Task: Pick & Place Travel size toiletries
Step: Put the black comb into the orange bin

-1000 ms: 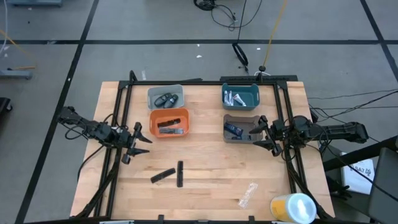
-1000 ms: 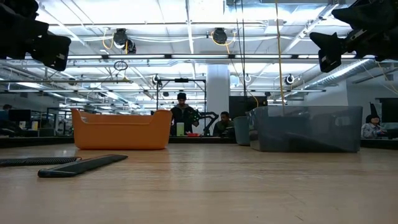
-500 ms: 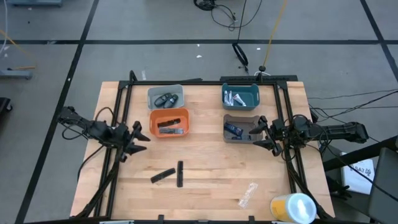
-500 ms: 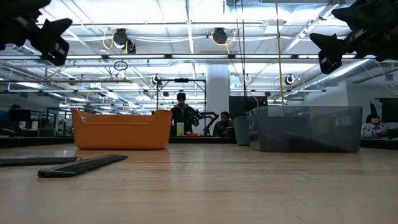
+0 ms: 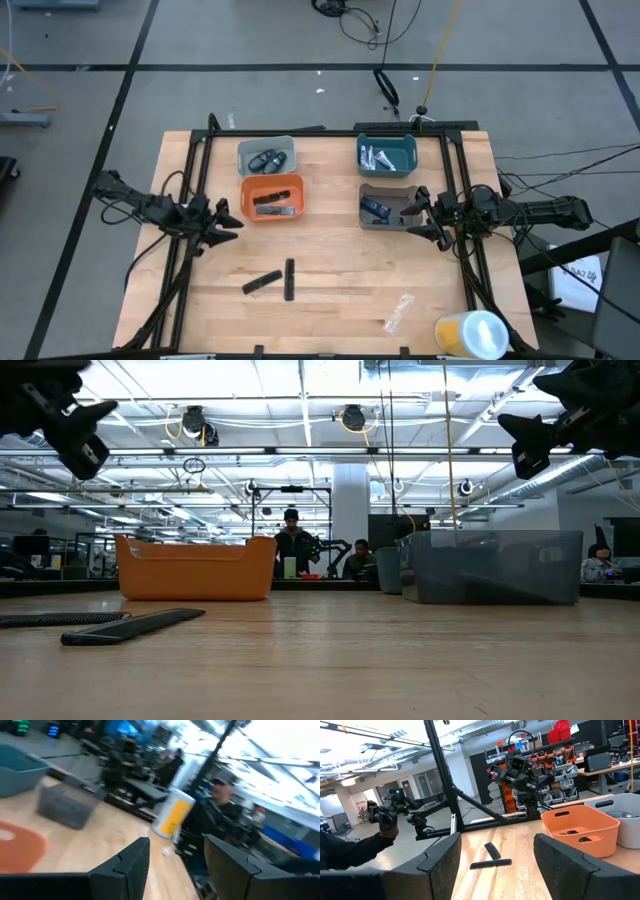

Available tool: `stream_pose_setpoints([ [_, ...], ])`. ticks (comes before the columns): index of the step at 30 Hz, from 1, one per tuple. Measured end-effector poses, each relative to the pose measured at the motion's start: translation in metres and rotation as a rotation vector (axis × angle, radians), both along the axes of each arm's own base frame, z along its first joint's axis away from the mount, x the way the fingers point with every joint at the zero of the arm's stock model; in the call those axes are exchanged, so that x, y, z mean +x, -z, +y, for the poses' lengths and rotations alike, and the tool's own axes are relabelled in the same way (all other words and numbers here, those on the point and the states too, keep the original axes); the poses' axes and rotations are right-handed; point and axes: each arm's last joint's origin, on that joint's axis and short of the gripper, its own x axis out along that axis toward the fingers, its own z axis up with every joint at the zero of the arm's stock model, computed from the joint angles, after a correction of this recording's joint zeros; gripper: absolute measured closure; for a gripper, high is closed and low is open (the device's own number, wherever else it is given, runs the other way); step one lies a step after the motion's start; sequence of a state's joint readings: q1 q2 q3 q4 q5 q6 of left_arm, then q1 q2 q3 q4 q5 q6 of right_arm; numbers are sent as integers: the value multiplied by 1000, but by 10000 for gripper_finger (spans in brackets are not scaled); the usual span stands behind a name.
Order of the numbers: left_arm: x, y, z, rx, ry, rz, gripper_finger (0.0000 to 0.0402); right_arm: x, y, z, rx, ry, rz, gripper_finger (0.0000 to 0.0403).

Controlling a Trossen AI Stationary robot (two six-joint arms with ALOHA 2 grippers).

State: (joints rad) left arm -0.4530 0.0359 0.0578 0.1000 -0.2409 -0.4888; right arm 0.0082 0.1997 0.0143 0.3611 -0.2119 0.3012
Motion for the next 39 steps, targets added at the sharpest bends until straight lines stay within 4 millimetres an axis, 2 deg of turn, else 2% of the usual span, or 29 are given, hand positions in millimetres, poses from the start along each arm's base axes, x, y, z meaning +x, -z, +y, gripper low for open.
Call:
stream_pose_setpoints([
  [2, 2, 0, 0, -3, -17, 1, 215, 0, 0, 0, 0, 0, -1, 165],
  [5, 7, -6, -6, -32, 58, -37, 215, 0, 0, 0, -2, 0, -1, 165],
  [8, 17, -4, -14, -64, 85, 54, 215, 0, 0, 0, 0, 0, -2, 165],
  [13, 49, -1, -39, -47, 81, 371, 215, 0, 0, 0, 0, 0, -1, 165],
  [18, 99, -19, -90, 160, 172, 652, 216, 0, 0, 0, 0, 0, 0, 165],
  [22, 133, -22, -126, 294, 183, 1046, 216, 0, 0, 0, 1, 0, -1, 165],
  [26, 157, -9, -148, 411, 165, 1363, 216, 0, 0, 0, 0, 0, -5, 165],
  [30, 171, 9, -157, 477, 98, 1536, 216, 0, -1, 0, 1, 0, -6, 165],
  [35, 181, 36, -153, 422, 70, 1658, 216, 0, -1, 0, 8, -1, -6, 165],
  [39, 180, 40, -146, 431, 27, 1701, 216, 0, -1, 0, 8, -2, -6, 165],
])
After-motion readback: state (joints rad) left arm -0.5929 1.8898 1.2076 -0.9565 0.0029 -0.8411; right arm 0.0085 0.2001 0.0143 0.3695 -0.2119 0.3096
